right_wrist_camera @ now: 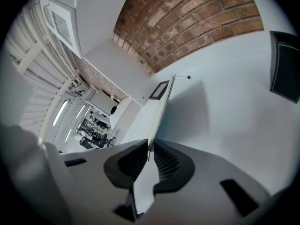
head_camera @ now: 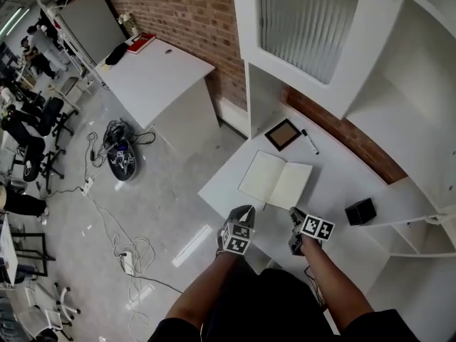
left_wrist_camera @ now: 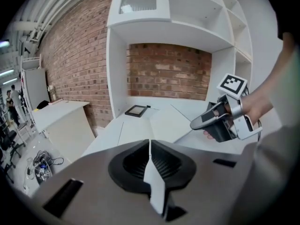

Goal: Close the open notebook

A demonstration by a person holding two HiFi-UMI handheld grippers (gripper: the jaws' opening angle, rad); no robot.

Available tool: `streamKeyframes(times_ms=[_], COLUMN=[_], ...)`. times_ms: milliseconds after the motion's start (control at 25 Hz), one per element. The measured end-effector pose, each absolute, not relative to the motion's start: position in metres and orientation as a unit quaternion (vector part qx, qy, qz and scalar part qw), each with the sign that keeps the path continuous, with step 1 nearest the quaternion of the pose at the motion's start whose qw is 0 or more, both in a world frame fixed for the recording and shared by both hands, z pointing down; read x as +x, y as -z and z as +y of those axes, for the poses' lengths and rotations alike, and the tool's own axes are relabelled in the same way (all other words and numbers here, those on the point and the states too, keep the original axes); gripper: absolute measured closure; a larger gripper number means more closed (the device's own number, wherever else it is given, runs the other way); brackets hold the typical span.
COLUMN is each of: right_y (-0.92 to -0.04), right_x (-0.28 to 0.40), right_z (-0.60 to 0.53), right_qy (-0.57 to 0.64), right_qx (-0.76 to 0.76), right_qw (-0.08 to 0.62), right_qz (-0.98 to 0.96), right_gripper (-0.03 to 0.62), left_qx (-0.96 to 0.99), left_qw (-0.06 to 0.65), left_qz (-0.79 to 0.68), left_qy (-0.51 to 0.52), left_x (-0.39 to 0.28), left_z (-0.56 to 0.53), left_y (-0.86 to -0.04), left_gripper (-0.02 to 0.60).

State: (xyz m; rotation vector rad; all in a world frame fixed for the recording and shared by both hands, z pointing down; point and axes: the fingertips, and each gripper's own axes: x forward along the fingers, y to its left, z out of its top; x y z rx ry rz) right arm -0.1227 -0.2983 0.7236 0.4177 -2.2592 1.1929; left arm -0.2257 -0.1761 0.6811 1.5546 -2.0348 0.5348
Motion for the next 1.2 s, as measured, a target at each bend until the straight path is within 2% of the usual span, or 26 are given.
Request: streamKeyframes(times_ms=[560,720,1040,1200], right_y=[-0.689,-0.686,-0.686,-0.694], right_x=[-0.185,-0.203,-0.251,-0.271], right_z=[-0.275,-0.265,-0.248,-0.239], right_qy=[-0.410,-0.403,-0.372,-0.342], right_qx=[0.175,0.191,0.198,0.201], right_qw=[0.252,0.252,0.277,0.312], right_qz=[-0.859,-0.859,-0.864,-0.863], right_gripper=[0.568,0.569,0.569,0.569], left_qx=[0.638,0.637,0.656,0.666], left_qw=[0.255,0.273,0.289,0.296], left_qz=[-0.707,-0.702,-0.684,-0.676], left_qy=[-0.165,-0.167,-0.133,-0.110], left_x=[-0.312,-0.331,-0.367,-0.389], left_z=[-0.173,-0.165,-0.158,-0.154], left_y=[-0.681,-0.690,-0.697,-0.697], left_gripper=[0.565,0.565,0.565,0.565])
